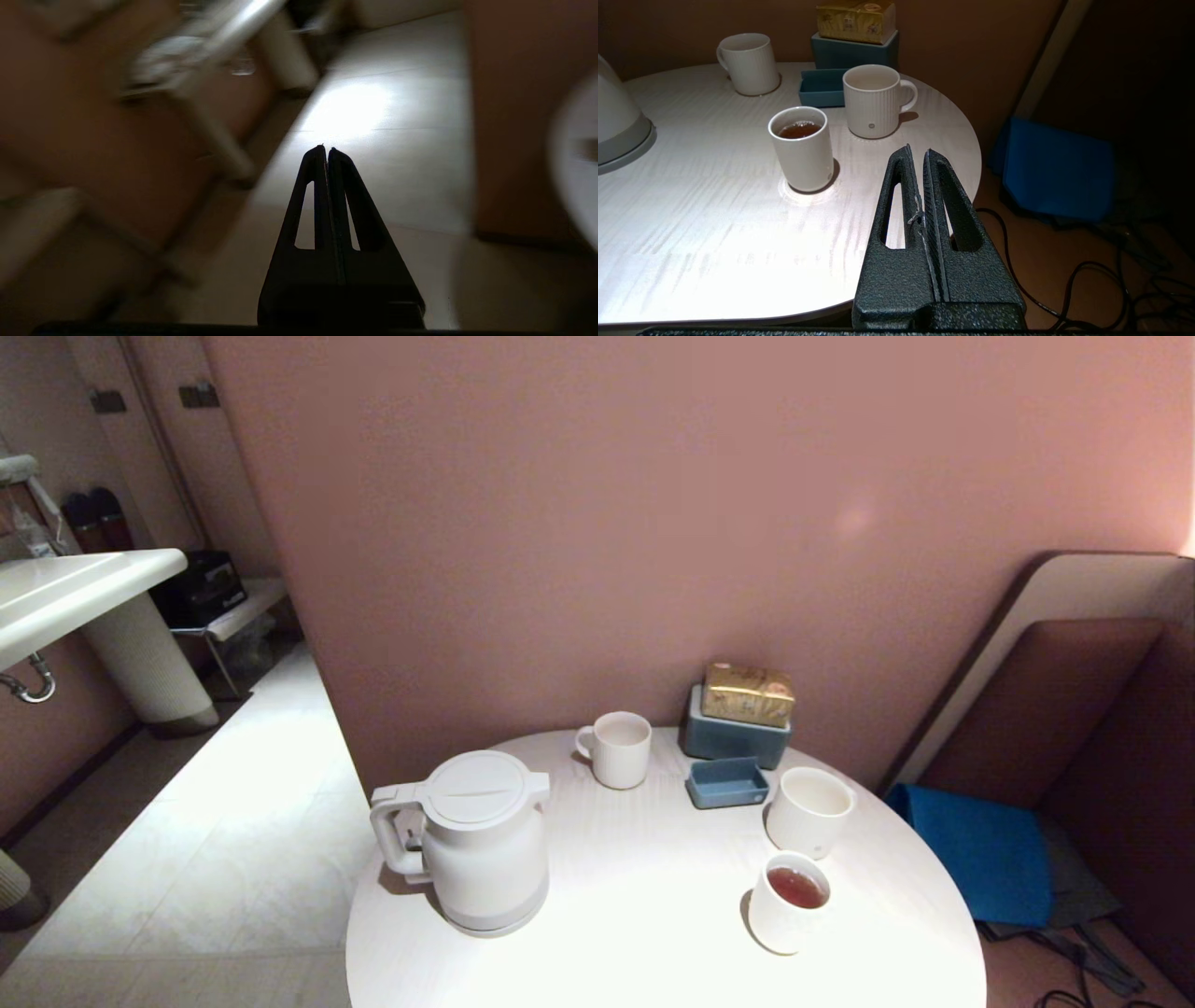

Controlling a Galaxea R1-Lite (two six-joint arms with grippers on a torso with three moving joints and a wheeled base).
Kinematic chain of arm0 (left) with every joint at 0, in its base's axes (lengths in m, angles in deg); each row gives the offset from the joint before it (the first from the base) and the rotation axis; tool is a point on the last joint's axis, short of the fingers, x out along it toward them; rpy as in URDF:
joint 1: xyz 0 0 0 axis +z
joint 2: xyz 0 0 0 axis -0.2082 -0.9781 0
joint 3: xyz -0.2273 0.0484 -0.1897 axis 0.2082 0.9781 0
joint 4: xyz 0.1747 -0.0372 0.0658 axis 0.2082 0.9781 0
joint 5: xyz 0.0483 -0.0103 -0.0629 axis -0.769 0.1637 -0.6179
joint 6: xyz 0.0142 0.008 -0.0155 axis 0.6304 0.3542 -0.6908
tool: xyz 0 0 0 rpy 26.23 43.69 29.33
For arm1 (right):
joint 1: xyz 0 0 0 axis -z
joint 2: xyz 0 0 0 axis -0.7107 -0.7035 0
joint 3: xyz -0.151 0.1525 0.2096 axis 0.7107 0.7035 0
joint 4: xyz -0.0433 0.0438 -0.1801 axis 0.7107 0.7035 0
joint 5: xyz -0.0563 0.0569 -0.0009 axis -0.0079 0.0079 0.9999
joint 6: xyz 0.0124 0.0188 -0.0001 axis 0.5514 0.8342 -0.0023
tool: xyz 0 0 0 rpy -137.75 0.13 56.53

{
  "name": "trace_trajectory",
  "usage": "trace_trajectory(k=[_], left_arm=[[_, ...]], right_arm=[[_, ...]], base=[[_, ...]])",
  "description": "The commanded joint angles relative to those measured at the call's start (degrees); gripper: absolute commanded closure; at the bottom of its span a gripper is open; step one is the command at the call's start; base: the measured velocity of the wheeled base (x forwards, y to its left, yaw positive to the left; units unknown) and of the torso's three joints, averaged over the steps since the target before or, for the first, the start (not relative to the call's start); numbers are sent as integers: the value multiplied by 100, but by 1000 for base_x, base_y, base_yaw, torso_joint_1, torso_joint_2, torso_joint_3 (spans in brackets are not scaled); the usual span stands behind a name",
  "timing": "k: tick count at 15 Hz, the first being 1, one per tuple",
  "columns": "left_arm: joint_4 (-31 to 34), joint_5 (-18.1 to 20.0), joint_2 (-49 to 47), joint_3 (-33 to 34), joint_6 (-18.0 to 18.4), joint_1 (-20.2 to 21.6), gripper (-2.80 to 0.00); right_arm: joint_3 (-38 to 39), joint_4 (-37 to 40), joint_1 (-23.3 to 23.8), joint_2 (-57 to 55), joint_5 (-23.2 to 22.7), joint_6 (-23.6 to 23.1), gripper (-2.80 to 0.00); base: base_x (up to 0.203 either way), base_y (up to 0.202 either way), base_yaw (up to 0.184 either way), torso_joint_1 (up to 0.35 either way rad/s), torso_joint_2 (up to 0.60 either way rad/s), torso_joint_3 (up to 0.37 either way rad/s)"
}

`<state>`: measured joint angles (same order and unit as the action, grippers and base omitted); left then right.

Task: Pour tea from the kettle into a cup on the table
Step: Pick up the cup

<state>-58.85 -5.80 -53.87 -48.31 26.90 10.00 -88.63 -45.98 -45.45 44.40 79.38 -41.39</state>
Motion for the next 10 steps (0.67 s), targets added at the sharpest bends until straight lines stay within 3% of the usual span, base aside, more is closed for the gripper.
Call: trace_trajectory(k=[1, 2, 3, 5, 7, 8, 10], left_arm=[[-29, -52, 297, 58, 307, 271, 0], [-22, 54, 443, 256, 253, 289, 0], [13, 457, 629, 383, 97, 273, 0], [369, 2060, 1243, 430, -590, 240, 0], [1018, 3362, 1436, 440, -1658, 225, 0], [1063, 3580, 1452, 576, -1706, 221, 0], [1090, 3653, 1457, 569, -1709, 193, 0]], right_arm=[[0, 2, -2, -7, 2, 1, 0], [0, 2, -2, -7, 2, 1, 0], [0, 2, -2, -7, 2, 1, 0], [0, 2, -2, -7, 2, 1, 0], [0, 2, -2, -7, 2, 1, 0], [0, 2, -2, -7, 2, 1, 0], [0, 2, -2, -7, 2, 1, 0]], base=[[0, 0, 0, 0, 0, 0], [0, 0, 0, 0, 0, 0], [0, 0, 0, 0, 0, 0], [0, 0, 0, 0, 0, 0], [0, 0, 0, 0, 0, 0], [0, 0, 0, 0, 0, 0], [0, 0, 0, 0, 0, 0]])
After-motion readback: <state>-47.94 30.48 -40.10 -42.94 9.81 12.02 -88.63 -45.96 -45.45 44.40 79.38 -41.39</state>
